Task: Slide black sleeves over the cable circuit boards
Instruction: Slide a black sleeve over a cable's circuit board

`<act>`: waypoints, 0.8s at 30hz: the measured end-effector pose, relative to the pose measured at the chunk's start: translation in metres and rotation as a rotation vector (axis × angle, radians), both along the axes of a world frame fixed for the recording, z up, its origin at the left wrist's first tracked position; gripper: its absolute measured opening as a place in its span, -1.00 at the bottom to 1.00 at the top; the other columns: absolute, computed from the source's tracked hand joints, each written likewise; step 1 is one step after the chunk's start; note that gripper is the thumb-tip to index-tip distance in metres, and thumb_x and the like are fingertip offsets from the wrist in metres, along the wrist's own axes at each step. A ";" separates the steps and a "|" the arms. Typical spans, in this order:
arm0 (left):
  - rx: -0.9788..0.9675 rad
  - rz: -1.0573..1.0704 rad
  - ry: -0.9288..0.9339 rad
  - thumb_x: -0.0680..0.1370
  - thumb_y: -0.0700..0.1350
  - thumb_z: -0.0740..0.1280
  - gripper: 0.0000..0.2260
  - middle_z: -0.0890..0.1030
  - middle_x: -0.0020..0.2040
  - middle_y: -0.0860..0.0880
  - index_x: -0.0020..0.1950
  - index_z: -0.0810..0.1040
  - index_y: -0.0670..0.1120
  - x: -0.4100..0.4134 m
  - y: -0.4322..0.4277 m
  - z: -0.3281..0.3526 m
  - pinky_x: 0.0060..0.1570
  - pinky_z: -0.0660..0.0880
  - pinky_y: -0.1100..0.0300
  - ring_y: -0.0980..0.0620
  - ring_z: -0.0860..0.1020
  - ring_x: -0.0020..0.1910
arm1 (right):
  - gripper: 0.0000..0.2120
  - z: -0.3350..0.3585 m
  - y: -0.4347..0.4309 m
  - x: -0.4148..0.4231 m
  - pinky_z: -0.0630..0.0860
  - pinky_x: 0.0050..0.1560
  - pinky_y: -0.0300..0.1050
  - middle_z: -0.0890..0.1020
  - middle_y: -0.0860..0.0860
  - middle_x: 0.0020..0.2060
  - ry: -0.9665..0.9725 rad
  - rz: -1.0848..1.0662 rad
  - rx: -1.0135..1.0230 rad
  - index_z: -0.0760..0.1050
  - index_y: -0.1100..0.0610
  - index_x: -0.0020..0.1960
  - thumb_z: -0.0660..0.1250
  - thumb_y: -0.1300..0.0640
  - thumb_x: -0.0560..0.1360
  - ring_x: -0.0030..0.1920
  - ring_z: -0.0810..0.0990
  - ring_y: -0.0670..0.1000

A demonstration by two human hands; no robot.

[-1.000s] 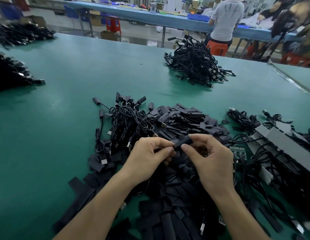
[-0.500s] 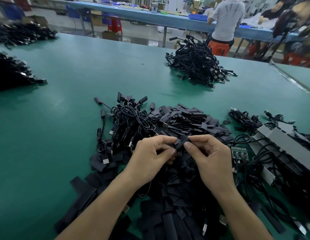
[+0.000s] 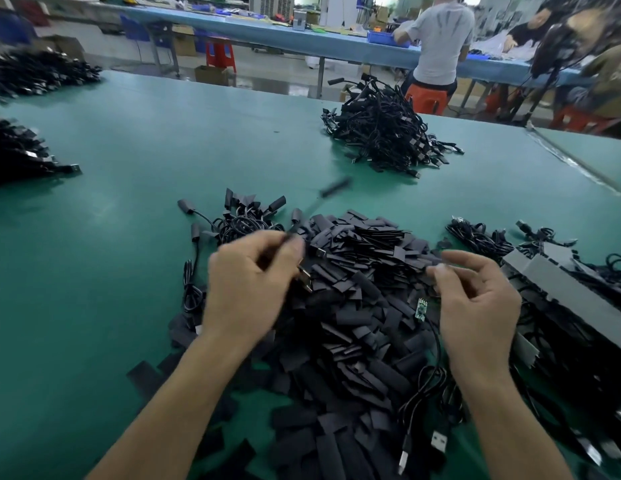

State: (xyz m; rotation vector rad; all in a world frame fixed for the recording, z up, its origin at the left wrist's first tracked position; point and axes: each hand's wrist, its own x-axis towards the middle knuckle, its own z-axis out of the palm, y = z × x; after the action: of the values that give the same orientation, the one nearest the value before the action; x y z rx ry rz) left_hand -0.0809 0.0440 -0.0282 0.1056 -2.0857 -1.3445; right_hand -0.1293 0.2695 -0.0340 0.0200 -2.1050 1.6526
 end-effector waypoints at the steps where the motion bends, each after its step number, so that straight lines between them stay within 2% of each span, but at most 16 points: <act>1: 0.086 0.096 0.023 0.57 0.00 0.40 -0.79 0.56 -0.48 0.20 -0.28 0.62 0.10 -0.003 -0.007 0.001 -0.60 0.23 0.42 0.22 0.36 -0.62 | -0.84 0.000 0.005 -0.001 0.44 -0.43 -0.36 0.67 -0.08 -0.29 -0.002 -0.054 0.163 0.57 -0.05 -0.05 0.37 0.23 0.54 -0.42 0.56 -0.16; 3: 0.204 0.233 0.003 0.52 0.17 0.36 -0.78 0.54 -0.50 0.19 -0.27 0.66 0.13 -0.009 -0.022 0.000 -0.53 0.32 0.33 0.22 0.33 -0.60 | -0.86 0.001 0.014 -0.002 0.37 -0.40 -0.27 0.63 -0.12 -0.31 -0.070 -0.110 0.483 0.58 0.00 -0.03 0.33 0.22 0.53 -0.43 0.52 -0.14; 4: 0.234 0.259 -0.033 0.46 0.25 0.35 -0.79 0.58 -0.45 0.19 -0.18 0.70 0.18 -0.011 -0.028 -0.002 -0.43 0.46 0.24 0.23 0.40 -0.53 | -0.88 0.001 0.016 -0.001 0.35 -0.38 -0.22 0.62 -0.10 -0.30 -0.134 -0.117 0.601 0.59 0.02 -0.01 0.31 0.19 0.53 -0.39 0.52 -0.10; 5: 0.247 0.271 -0.079 0.40 0.30 0.35 -0.70 0.65 -0.34 0.18 -0.04 0.71 0.18 -0.012 -0.032 -0.004 -0.26 0.61 0.10 0.19 0.48 -0.44 | -0.87 0.001 0.018 0.000 0.36 -0.35 -0.19 0.62 -0.07 -0.25 -0.210 -0.116 0.695 0.60 0.02 0.02 0.29 0.14 0.54 -0.31 0.53 -0.04; 6: 0.262 0.275 -0.120 0.34 0.33 0.36 -0.52 0.69 -0.22 0.16 0.12 0.70 0.10 -0.012 -0.033 -0.005 -0.12 0.66 -0.04 0.15 0.53 -0.36 | -0.84 0.002 0.019 0.001 0.39 -0.30 -0.15 0.62 -0.03 -0.20 -0.290 -0.108 0.771 0.60 0.02 0.06 0.29 0.07 0.55 -0.23 0.54 0.01; 7: 0.272 0.275 -0.150 0.29 0.35 0.38 -0.37 0.70 -0.13 0.14 0.25 0.65 0.02 -0.012 -0.033 -0.007 -0.07 0.66 -0.11 0.13 0.56 -0.33 | -0.79 0.003 0.018 0.003 0.45 -0.23 -0.10 0.63 -0.01 -0.14 -0.364 -0.092 0.841 0.59 0.02 0.11 0.28 -0.01 0.55 -0.15 0.54 0.05; 9: 0.212 0.263 -0.149 0.27 0.32 0.44 -0.24 0.66 -0.07 0.26 0.38 0.54 -0.03 -0.009 -0.030 -0.008 -0.15 0.68 -0.08 0.18 0.62 -0.30 | -0.69 0.008 0.016 0.006 0.54 -0.05 -0.02 0.63 -0.01 -0.08 -0.469 -0.039 0.960 0.58 0.01 0.17 0.26 -0.13 0.56 -0.01 0.56 0.09; 11: 0.111 0.253 -0.140 0.29 0.24 0.50 -0.26 0.56 -0.14 0.44 0.42 0.50 0.00 -0.007 -0.025 -0.008 -0.12 0.67 -0.05 0.23 0.65 -0.17 | -0.70 0.011 0.012 0.009 0.55 0.03 0.01 0.64 -0.04 -0.06 -0.486 0.000 0.997 0.56 -0.02 0.20 0.28 -0.14 0.55 0.04 0.56 0.09; 13: 0.053 0.263 -0.127 0.34 0.11 0.57 -0.35 0.51 -0.18 0.47 0.40 0.52 0.03 -0.007 -0.024 -0.010 -0.02 0.64 0.08 0.25 0.64 -0.10 | -0.73 0.012 0.010 0.011 0.53 0.05 0.02 0.64 -0.09 -0.11 -0.457 0.027 0.966 0.54 -0.02 0.22 0.33 -0.04 0.55 0.03 0.57 0.07; 14: 0.028 0.283 -0.103 0.37 0.03 0.59 -0.41 0.53 -0.17 0.44 0.38 0.55 0.05 -0.007 -0.023 -0.010 0.00 0.60 0.27 0.31 0.62 -0.12 | -0.74 0.012 0.010 0.011 0.54 0.05 0.02 0.63 -0.13 -0.17 -0.440 0.041 0.924 0.54 -0.01 0.23 0.35 0.02 0.54 0.00 0.58 0.06; 15: 0.005 0.304 -0.066 0.41 -0.04 0.58 -0.48 0.56 -0.13 0.39 0.35 0.57 0.05 -0.007 -0.023 -0.010 -0.06 0.51 0.47 0.38 0.60 -0.15 | -0.74 0.011 0.010 0.011 0.55 0.02 0.02 0.62 -0.16 -0.22 -0.418 0.054 0.871 0.55 0.00 0.23 0.38 0.07 0.54 -0.04 0.60 0.04; 16: -0.013 0.320 -0.024 0.44 -0.09 0.56 -0.54 0.61 -0.07 0.30 0.33 0.59 0.05 -0.006 -0.022 -0.010 -0.15 0.45 0.57 0.44 0.58 -0.16 | -0.73 0.010 0.010 0.010 0.55 -0.03 -0.01 0.62 -0.18 -0.25 -0.384 0.058 0.817 0.56 0.02 0.23 0.39 0.11 0.54 -0.10 0.60 0.01; 18: -0.032 0.327 0.061 0.48 -0.15 0.52 -0.63 0.62 0.12 0.11 0.27 0.61 0.03 -0.005 -0.019 -0.009 -0.24 0.43 0.58 0.46 0.55 -0.10 | -0.72 0.008 0.010 0.007 0.47 -0.14 -0.12 0.60 -0.17 -0.27 -0.268 0.038 0.705 0.57 0.06 0.26 0.38 0.17 0.55 -0.22 0.58 -0.09; 19: -0.049 0.330 0.108 0.49 -0.16 0.51 -0.67 0.59 0.15 0.08 0.24 0.62 0.02 -0.004 -0.017 -0.009 -0.26 0.44 0.55 0.40 0.54 -0.10 | -0.70 0.008 0.010 0.005 0.42 -0.16 -0.17 0.60 -0.16 -0.27 -0.203 0.017 0.642 0.56 0.07 0.28 0.36 0.18 0.56 -0.24 0.55 -0.15; 22: -0.205 0.312 0.282 0.52 -0.18 0.48 -0.87 0.50 -0.06 0.07 0.05 0.66 -0.05 -0.001 -0.006 -0.006 -0.32 0.42 0.42 0.22 0.46 -0.28 | -0.64 0.008 0.006 0.002 0.48 -0.15 -0.25 0.60 -0.10 -0.25 -0.120 0.037 0.338 0.48 0.00 0.36 0.34 0.18 0.58 -0.25 0.60 -0.14; 24: -0.236 0.142 0.306 0.51 -0.24 0.47 -0.88 0.54 -0.23 0.14 -0.02 0.65 -0.04 0.001 0.004 -0.007 -0.34 0.41 0.45 0.20 0.51 -0.34 | -0.65 0.006 0.000 0.003 0.57 -0.10 -0.18 0.62 -0.07 -0.25 -0.129 0.154 0.110 0.50 -0.04 0.32 0.35 0.21 0.58 -0.25 0.64 -0.12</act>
State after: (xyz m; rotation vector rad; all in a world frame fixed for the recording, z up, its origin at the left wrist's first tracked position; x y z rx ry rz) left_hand -0.0794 0.0479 -0.0351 -0.0497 -1.9196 -0.9565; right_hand -0.1259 0.2694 -0.0275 0.1161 -2.3426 1.6618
